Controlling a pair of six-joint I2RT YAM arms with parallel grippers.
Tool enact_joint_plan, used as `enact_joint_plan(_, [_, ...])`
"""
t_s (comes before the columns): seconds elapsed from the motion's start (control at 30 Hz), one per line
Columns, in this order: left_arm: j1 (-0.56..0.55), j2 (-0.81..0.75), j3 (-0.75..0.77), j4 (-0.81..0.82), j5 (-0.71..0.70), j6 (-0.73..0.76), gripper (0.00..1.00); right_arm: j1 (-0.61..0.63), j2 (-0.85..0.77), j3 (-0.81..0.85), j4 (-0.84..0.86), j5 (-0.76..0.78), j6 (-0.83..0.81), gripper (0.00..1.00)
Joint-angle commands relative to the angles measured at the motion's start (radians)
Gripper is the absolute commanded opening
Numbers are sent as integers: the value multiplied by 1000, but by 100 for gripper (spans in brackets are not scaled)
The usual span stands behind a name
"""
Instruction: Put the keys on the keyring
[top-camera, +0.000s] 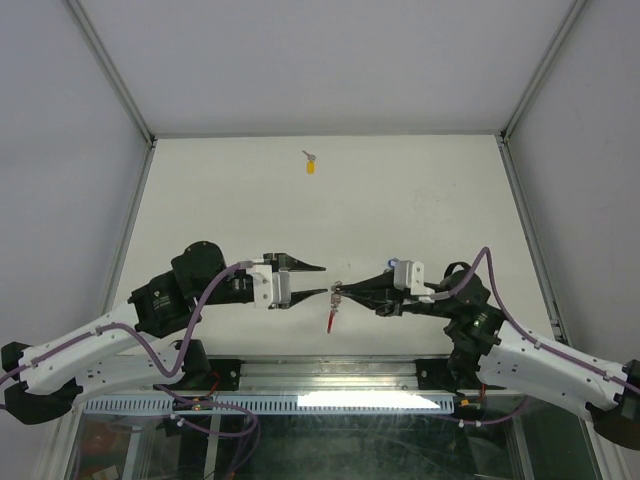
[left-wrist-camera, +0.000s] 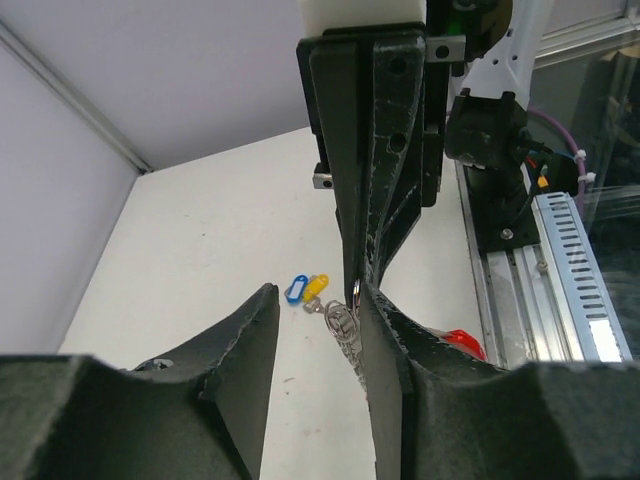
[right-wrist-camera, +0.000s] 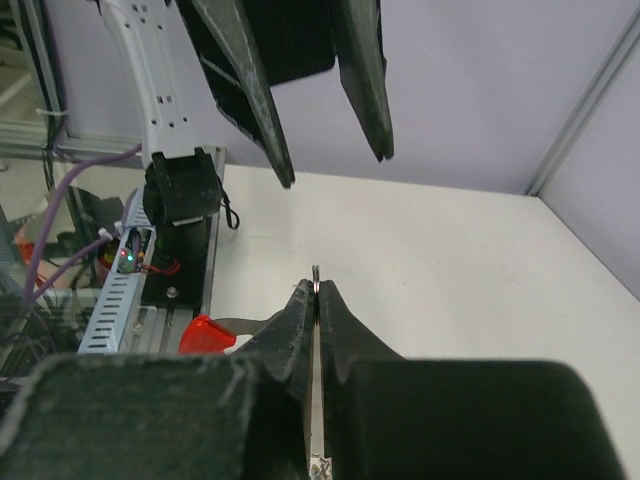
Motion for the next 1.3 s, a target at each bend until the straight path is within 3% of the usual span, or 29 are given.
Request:
enact_joint_plan(0.0, [-1, -29, -22, 84, 66, -62, 40, -4, -23, -51, 388, -34, 100, 0])
enact_joint_plan(0.17, [-1, -50, -42, 120, 119, -79, 48, -4, -9, -98, 562, -38, 125, 0])
enact_joint_plan(0.33, [-1, -20, -33, 130, 136, -81, 41, -3, 25, -91, 636, -69, 129, 0])
enact_joint_plan(0.7, [-1, 21, -18, 149, 158, -76, 27, -4, 58, -60, 628, -91, 103, 0])
enact_joint_plan(1.27, [-1, 32, -20, 148, 150, -78, 16, -4, 68, -52, 598, -96, 91, 0])
